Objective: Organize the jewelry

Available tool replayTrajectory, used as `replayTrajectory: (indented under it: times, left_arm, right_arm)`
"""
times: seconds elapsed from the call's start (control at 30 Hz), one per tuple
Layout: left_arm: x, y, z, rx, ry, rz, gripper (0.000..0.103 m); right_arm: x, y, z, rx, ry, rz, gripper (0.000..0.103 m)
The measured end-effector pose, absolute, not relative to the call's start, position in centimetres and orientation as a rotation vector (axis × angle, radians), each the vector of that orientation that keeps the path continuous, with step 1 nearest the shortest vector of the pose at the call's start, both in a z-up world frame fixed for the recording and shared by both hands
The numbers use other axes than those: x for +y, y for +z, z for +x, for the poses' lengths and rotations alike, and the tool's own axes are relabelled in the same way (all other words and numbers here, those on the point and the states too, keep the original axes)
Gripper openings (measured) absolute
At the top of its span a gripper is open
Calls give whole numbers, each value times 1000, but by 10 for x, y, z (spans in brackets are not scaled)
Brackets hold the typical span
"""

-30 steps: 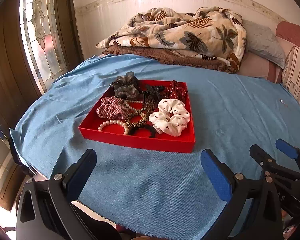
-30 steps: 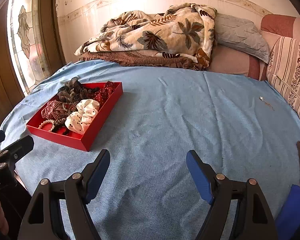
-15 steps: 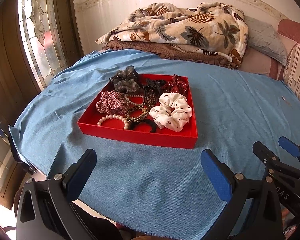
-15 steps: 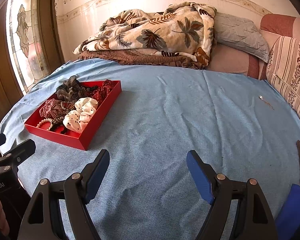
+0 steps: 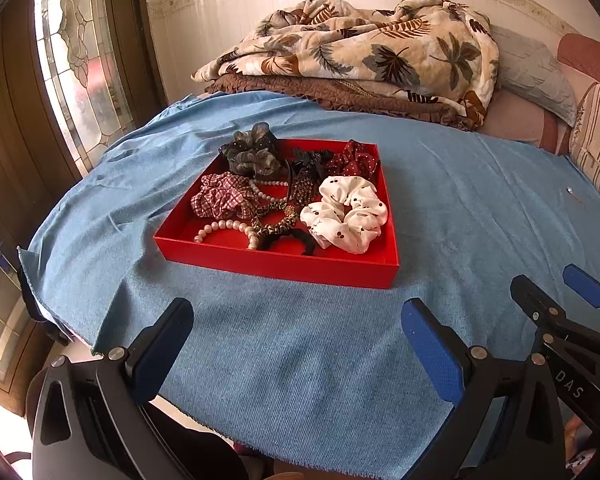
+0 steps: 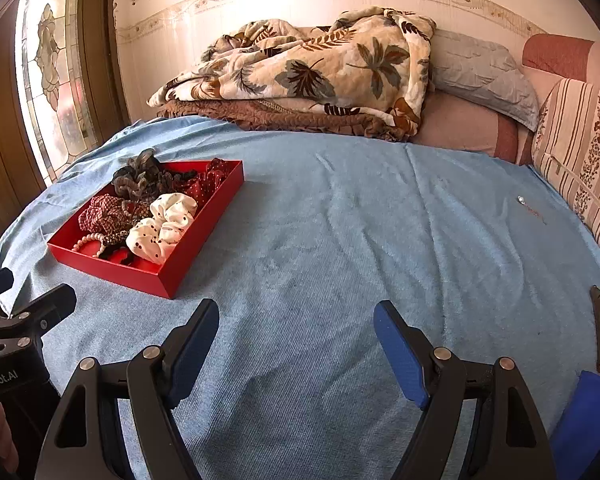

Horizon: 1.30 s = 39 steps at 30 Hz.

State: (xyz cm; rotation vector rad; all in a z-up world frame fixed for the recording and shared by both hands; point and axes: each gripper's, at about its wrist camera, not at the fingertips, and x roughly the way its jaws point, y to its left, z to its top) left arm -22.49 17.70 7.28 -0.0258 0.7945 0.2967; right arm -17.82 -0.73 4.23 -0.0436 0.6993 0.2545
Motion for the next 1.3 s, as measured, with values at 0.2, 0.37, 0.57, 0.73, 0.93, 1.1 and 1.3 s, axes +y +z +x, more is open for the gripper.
replayTrajectory:
  times: [0.2,0.37,0.57,0.73,0.93,1.1,1.3]
  left_arm:
    - [177,73,-225,795,298,-27,103]
    - [178,71,-226,800,298,-29,103]
    - [179,69,-226,801,298,-30,103]
    - [179,70,-226,801,298,-29,103]
    - [182,67,-230,801,306,-35,103]
    - [183,68,-227,801,310,-29,103]
    - [182,85,-214,763,337,25,103]
  right_arm:
    - [-7,44,-180,693,257,-52,84]
    - [-7,45,-180,689,257,-57,84]
    - [-6,45,-181,687,257,-60,84]
    - [-5,46,-182,678,263,-68,84]
    - [-5,46,-182,680,272,-74,84]
    - [-5,48,-183,679,276,-72,84]
    - [-13,53,-182,685,276,-52,85]
